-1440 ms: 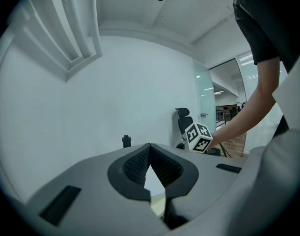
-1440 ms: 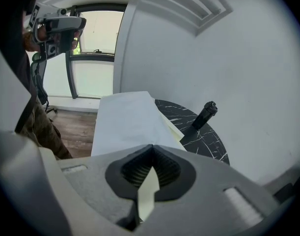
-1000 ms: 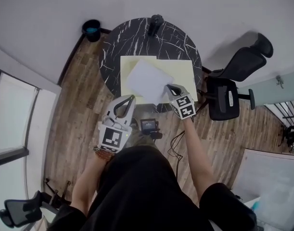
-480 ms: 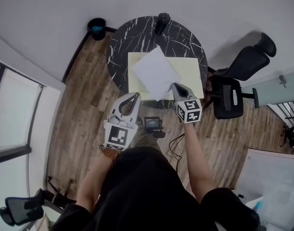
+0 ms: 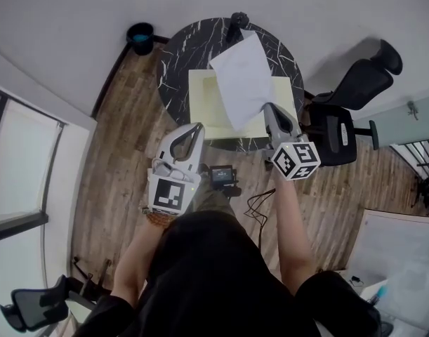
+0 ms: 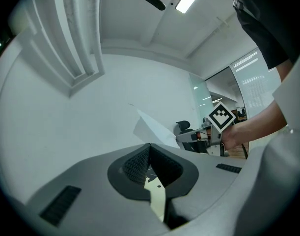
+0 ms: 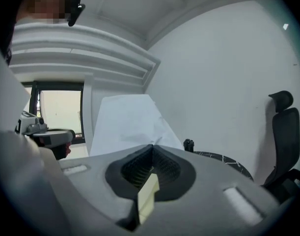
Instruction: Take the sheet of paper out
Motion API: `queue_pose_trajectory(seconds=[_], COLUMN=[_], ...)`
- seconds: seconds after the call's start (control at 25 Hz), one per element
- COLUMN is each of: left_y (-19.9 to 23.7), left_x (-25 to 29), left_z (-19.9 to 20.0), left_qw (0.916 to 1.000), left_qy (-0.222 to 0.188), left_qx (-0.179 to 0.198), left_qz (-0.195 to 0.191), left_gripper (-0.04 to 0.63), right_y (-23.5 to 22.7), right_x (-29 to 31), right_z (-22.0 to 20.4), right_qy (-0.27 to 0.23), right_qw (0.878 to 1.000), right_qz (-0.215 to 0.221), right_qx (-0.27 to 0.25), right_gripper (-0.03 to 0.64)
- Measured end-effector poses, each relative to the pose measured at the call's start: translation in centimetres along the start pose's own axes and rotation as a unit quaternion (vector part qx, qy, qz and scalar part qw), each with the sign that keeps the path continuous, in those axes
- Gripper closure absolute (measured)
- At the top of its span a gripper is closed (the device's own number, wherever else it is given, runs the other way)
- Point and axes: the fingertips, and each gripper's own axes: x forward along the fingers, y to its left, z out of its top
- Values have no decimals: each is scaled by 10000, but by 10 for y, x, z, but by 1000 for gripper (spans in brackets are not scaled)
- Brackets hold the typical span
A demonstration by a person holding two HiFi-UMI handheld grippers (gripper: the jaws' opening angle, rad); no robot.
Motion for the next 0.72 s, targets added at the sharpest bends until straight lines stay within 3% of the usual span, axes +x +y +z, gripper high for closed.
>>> queue_pose_trajectory(seconds=[0.16, 0.52, 0.72], left_y=[-1, -11, -14], left_x=[-3, -15, -28], left_z=[17, 44, 40], left_qw=[9998, 9984, 9985], left_qy=[-184, -489, -516], left_qx=[52, 242, 124], left_qz=[-56, -162, -115], left_gripper=[597, 597, 597], right_y=[7, 35, 56], right_x=[-17, -59, -78], right_z=[27, 60, 64], right_qy=[-414, -1131, -1363], right_qw=[9985, 9874, 9841], right_qz=[-326, -1092, -1128], right_qx=[117, -193, -185], right_gripper=[620, 620, 620])
